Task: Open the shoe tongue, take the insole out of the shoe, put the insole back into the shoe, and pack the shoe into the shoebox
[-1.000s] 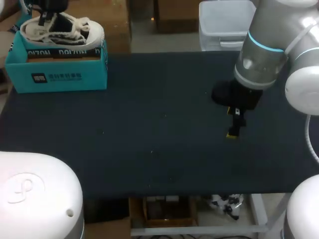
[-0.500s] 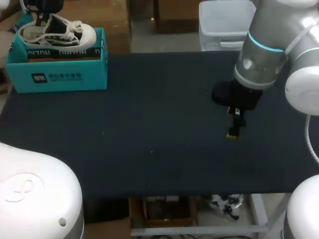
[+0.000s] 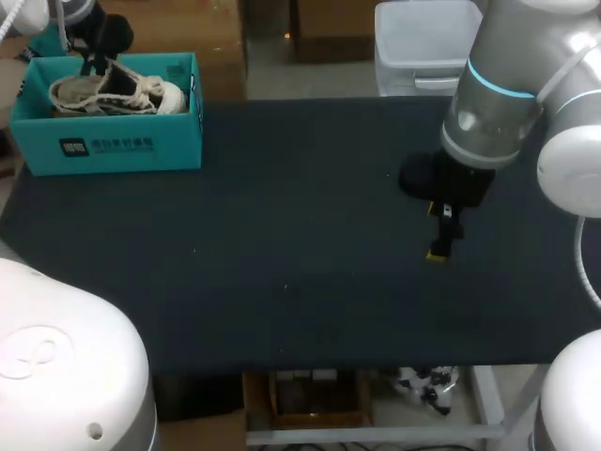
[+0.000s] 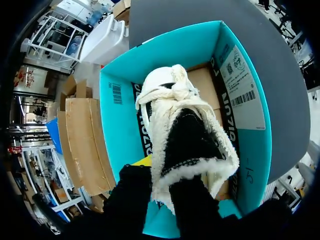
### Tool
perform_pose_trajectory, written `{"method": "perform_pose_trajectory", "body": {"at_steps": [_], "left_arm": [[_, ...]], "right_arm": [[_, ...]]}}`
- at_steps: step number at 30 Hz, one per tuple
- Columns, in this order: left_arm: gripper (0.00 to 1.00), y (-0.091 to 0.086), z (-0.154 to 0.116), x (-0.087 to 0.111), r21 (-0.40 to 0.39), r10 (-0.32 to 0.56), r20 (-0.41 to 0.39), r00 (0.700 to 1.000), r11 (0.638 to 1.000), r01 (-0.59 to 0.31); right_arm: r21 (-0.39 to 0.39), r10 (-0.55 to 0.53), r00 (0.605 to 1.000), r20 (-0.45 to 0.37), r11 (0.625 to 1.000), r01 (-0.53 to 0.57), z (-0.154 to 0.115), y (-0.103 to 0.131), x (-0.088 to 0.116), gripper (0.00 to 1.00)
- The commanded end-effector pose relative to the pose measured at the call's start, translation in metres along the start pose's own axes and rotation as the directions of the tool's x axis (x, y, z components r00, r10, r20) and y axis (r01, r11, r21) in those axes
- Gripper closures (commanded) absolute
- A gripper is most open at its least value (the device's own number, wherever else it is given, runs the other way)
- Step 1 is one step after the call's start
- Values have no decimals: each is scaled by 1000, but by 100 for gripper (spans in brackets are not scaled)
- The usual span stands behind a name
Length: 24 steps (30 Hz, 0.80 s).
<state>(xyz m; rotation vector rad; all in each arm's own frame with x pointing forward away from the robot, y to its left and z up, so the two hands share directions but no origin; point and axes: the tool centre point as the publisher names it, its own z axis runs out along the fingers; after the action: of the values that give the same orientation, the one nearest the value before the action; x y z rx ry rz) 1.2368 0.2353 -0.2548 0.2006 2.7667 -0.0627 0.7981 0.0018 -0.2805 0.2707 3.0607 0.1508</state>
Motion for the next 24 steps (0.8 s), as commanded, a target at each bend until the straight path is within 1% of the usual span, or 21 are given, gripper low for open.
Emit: {"method": "perform_pose_trajectory", "body": {"at_steps": [1, 6, 9, 11, 15, 20, 21, 24], "left_arm": [[0, 3, 14, -3, 12, -5, -16, 1000, 1000, 5], [0, 4, 12, 3, 18, -22, -24, 999, 1000, 22], [0, -1, 4, 7, 29, -28, -21, 999, 999, 28], [0, -8, -4, 9, 42, -26, -19, 999, 999, 27], [0, -22, -22, 12, 43, -23, -7, 1000, 999, 23], [0, -41, -46, 12, 64, -82, -52, 995, 994, 85], [0, -45, -50, 14, 62, -81, -49, 996, 995, 84], [0, -63, -62, 21, 17, -135, -67, 989, 990, 137]], "right_arm": [[0, 0, 1000, 0, 1000, 0, -1, -1, 1, 0], [0, 0, 1000, 0, 1000, 0, -1, -1, 1, 0], [0, 0, 1000, 0, 1000, 0, -1, -1, 1, 0], [0, 0, 1000, 0, 1000, 0, -1, -1, 1, 0], [0, 0, 1000, 0, 1000, 0, -1, -1, 1, 0], [0, 0, 1000, 0, 1000, 0, -1, -1, 1, 0], [0, 0, 1000, 0, 1000, 0, -1, -1, 1, 0], [0, 0, 1000, 0, 1000, 0, -1, -1, 1, 0]]}}
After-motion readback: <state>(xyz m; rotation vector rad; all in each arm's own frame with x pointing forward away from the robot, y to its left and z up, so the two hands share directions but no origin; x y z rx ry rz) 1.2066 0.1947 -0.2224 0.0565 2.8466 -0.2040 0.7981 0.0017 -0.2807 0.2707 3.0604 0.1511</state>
